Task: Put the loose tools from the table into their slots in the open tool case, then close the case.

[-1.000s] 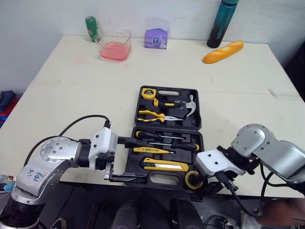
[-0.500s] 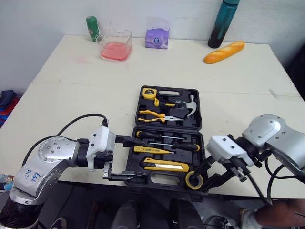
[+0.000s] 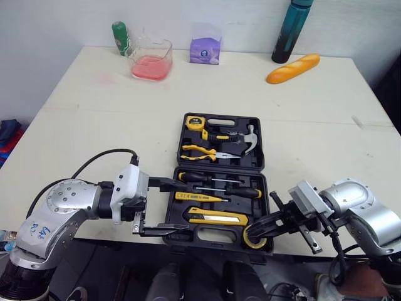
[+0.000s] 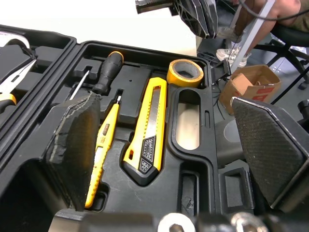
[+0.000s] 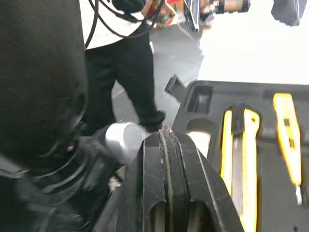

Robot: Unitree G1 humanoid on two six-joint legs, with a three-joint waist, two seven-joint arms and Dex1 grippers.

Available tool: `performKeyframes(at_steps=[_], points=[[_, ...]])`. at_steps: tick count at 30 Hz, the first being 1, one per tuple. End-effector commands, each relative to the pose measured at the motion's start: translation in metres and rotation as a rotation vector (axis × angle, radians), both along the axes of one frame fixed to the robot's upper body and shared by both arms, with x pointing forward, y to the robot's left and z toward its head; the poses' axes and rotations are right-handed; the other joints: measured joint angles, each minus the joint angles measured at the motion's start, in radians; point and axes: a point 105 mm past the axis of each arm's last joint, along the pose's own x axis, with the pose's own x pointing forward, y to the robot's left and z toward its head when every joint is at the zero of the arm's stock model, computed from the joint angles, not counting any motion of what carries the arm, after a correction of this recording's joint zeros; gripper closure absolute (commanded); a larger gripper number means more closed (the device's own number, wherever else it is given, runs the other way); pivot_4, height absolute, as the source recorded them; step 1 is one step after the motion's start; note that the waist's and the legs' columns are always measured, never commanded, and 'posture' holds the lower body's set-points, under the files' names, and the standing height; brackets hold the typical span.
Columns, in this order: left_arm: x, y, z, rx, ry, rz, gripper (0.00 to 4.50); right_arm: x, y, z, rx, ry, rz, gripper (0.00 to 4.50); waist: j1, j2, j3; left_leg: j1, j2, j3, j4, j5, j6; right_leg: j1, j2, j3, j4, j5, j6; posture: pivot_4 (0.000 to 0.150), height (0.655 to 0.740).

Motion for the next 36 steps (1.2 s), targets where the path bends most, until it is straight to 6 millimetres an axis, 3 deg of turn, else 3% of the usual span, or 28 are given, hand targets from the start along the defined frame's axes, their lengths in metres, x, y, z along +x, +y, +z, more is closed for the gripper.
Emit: performKeyframes(at_steps=[1,19,27,29,36], points=[[-0.002,0.005,0.005,-0.007,-0.008,-0.002,0.00,-0.002,-0.001,-0.008,0.001,-0.045,0.009,4.47,0.000,0.000,0.000,0.000,0.000,0.000,0.000,0.000,0.000,0.000,0.000,0.000,0.000,0.000,0.000,0.150,0.7400],[-0.007,0.006,0.002,0.011,-0.004,-0.036,0.00,0.012,-0.016,-0.059,-0.076,-0.010,-0.067,4.47,-0.002,0.000,0.000,0.000,0.000,0.000,0.000,0.000,0.000,0.000,0.000,0.000,0.000,0.000,0.000,0.150,0.7400],[-0.008,0.008,0.001,0.026,0.007,-0.026,0.00,0.006,-0.030,-0.095,-0.209,0.075,-0.090,4.47,-0.002,-0.001,-0.001,0.007,0.000,0.000,-0.001,0.000,0.000,0.007,0.000,0.000,-0.001,0.000,0.000,0.150,0.7400],[-0.008,0.008,0.001,0.027,0.008,-0.025,0.00,0.009,-0.028,-0.098,-0.200,0.078,-0.110,4.47,-0.003,-0.005,-0.004,0.019,0.000,0.000,-0.006,-0.001,0.000,0.018,0.000,0.000,-0.007,0.000,-0.001,0.150,0.7400],[-0.007,0.007,0.002,0.030,0.008,-0.019,0.00,0.009,-0.025,-0.103,-0.188,0.055,-0.109,4.47,-0.003,-0.016,-0.010,0.020,0.003,-0.002,-0.007,-0.002,-0.003,0.019,-0.001,0.002,-0.007,-0.001,-0.002,0.150,0.7400]])
